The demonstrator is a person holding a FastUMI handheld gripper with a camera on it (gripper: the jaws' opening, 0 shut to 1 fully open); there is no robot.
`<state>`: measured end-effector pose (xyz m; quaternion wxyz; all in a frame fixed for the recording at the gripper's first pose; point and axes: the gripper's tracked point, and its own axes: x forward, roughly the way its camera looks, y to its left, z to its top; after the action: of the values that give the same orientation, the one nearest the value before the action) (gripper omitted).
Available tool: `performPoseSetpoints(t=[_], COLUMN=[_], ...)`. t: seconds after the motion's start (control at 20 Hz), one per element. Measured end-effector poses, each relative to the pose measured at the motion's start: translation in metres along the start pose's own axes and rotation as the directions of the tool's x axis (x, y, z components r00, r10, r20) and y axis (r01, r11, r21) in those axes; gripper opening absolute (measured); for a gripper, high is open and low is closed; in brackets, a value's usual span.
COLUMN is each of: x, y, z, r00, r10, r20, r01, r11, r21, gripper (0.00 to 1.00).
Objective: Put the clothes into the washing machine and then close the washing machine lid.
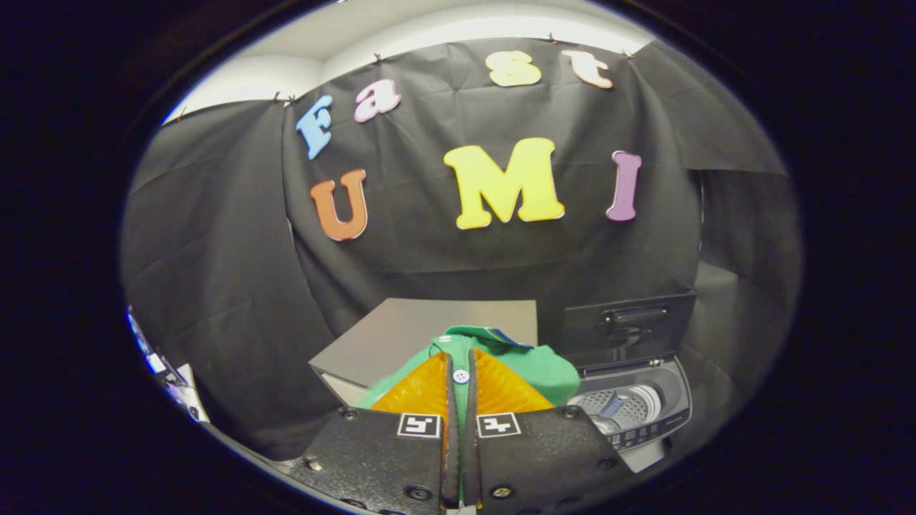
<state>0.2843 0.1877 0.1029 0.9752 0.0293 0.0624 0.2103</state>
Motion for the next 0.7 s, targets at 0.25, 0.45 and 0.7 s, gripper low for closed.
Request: performPoseSetpoints(t=[0.25,0.45,0.7], x=[-0.069,-0.110,-0.116], y=[-0.055,-0.109,-0.187], z=[0.026,0.048,0.073], r00=[0.994,0.983,0.967], r10=[-0.068,-0.127,-0.200], r20=[0.091,0.132,0.160], r01=[0.067,0.124,0.191], r11=[0.998,0.992,0.979], r21=[0.008,0.033,0.067], gripper=[0.06,0.05,0.05])
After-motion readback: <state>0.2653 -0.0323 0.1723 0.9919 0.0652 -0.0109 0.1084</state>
